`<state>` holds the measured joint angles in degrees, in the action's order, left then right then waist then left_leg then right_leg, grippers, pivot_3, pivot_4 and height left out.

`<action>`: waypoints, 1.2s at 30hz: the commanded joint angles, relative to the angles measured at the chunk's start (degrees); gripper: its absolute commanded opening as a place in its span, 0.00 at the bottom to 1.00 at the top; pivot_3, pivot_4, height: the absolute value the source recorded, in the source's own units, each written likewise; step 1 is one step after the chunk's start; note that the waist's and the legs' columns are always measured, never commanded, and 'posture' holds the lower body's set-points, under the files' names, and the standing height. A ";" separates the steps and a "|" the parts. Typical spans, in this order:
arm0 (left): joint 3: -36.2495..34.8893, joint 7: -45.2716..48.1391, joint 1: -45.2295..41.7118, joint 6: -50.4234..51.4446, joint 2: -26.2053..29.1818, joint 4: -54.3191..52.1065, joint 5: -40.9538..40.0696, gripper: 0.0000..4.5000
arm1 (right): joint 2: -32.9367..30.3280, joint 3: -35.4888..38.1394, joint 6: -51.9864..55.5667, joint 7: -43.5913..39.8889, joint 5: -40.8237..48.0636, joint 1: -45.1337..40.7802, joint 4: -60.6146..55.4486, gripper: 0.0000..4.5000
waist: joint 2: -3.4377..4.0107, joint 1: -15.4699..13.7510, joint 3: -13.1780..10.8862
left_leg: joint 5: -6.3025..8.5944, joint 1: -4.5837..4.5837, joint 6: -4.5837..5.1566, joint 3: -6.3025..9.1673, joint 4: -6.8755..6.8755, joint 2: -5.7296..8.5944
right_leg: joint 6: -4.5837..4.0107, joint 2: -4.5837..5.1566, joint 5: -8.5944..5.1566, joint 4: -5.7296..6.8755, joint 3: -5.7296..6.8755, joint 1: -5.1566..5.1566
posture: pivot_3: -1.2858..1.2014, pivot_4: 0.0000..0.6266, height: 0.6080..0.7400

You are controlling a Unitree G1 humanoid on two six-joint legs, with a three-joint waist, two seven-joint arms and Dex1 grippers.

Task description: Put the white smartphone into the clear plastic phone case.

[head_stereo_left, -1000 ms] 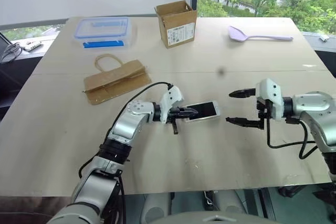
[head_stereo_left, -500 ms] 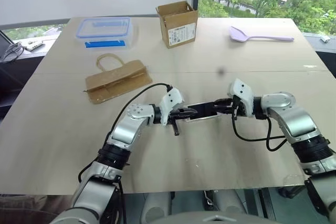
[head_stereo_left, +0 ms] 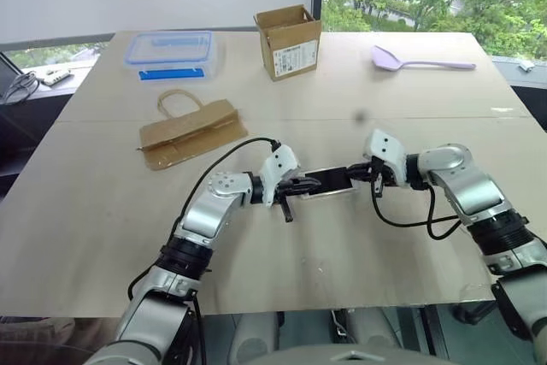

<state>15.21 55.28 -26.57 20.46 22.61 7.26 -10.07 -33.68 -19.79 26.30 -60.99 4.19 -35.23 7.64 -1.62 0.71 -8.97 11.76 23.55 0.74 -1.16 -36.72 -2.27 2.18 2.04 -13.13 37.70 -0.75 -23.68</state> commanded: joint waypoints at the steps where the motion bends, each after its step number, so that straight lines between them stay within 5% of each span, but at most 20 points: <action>1: 1.18 -0.47 1.02 0.99 -0.30 -0.20 0.87 0.00 | 0.15 -5.84 4.92 -0.95 -4.14 2.56 4.88 0.01 | -0.02 0.00 0.20 | 0.00 -0.03 0.00 0.00 0.00 0.00 | 0.00 0.00 -0.01 0.00 0.00 0.03 | 0.52 0.24 1.00; 17: 0.70 -2.77 2.87 1.94 -1.30 -1.58 0.79 0.00 | 5.05 -12.84 7.60 -3.80 -11.18 2.69 21.44 0.01 | -0.53 0.19 2.89 | 0.23 -1.71 -0.35 0.24 0.42 -0.10 | 0.01 0.87 -0.08 -0.68 0.10 1.52 | 0.52 0.24 1.00; 25: -4.54 -4.51 4.29 0.85 -3.15 -4.52 -3.82 0.00 | 9.16 5.51 -7.79 5.87 -1.24 8.70 7.02 0.01 | -0.39 0.17 2.52 | 0.30 -1.68 -0.45 0.42 0.56 -0.19 | 0.01 1.11 -0.08 -0.85 0.40 1.56 | 0.52 0.24 1.00; 28: -8.47 -4.75 5.22 2.43 -4.13 -7.91 -8.56 0.00 | 8.75 11.53 -8.29 5.19 4.89 13.19 -3.30 0.01 | 0.65 0.07 1.67 | 0.28 -0.74 -0.42 0.29 0.56 -0.07 | 0.04 1.15 -0.04 -0.87 0.53 0.73 | 0.52 0.24 1.00; 31: -11.59 -5.46 5.66 4.54 -4.74 -10.81 -12.45 0.27 | 7.04 14.77 -7.55 6.60 7.25 17.91 -10.97 0.29 | 0.66 -0.13 1.45 | 0.11 0.34 -0.14 0.13 0.42 0.11 | 0.14 0.68 0.25 -0.66 0.67 -0.14 | 0.52 0.24 1.00; 36: -15.20 -5.36 7.52 8.98 -1.55 -16.19 -16.85 0.80 | 2.85 22.47 -3.91 9.11 12.23 25.90 -23.64 0.83 | 0.66 -0.07 0.46 | 0.41 0.45 0.12 0.06 0.48 0.13 | 0.34 0.62 0.11 -0.91 0.71 -0.17 | 0.52 0.24 1.00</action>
<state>1.85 49.62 -19.42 28.58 20.28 -5.72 -24.85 -30.00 -0.35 21.58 -52.44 14.13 -9.87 -11.50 -0.96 0.64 -8.51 12.19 24.01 0.87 -1.12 -36.25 -2.14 2.53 2.65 -13.03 36.76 -0.04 -23.84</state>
